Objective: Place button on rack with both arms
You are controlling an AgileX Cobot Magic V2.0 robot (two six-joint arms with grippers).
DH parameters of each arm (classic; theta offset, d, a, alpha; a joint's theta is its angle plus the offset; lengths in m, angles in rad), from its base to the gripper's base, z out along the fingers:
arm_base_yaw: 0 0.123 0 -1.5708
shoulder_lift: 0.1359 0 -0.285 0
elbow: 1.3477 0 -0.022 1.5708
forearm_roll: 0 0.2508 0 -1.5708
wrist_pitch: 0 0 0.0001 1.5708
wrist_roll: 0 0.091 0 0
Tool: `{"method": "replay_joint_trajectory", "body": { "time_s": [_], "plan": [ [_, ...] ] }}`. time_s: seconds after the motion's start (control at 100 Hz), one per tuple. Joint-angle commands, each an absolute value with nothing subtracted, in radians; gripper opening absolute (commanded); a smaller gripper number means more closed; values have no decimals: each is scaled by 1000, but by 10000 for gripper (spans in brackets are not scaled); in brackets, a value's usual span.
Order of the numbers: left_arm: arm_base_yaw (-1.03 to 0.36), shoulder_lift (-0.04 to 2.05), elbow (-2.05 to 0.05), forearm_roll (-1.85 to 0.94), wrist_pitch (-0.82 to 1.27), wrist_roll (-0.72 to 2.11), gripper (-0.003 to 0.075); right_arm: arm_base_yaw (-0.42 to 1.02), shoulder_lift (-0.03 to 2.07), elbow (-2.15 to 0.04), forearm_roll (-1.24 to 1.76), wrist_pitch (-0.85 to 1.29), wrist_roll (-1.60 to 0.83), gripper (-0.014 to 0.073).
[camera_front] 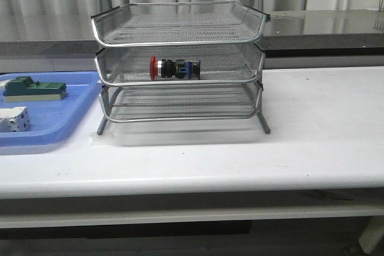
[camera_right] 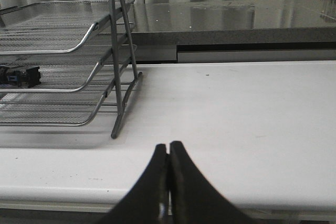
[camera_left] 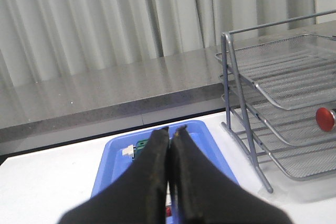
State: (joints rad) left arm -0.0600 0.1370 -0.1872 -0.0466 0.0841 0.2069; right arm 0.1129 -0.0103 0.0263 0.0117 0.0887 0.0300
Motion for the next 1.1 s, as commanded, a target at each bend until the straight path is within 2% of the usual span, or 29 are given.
{"method": "replay_joint_trajectory", "body": {
  "time_s": [0.0, 0.53, 1.09],
  "plan": [
    [-56, 148, -190, 45, 9, 79, -20, 105, -29, 11, 0, 6, 30, -57],
    [-14, -40, 47, 57, -49, -54, -20, 105, -29, 11, 0, 6, 30, -57],
    [9, -40, 47, 57, -48, -56, -20, 105, -29, 11, 0, 6, 30, -57]
  ]
}}
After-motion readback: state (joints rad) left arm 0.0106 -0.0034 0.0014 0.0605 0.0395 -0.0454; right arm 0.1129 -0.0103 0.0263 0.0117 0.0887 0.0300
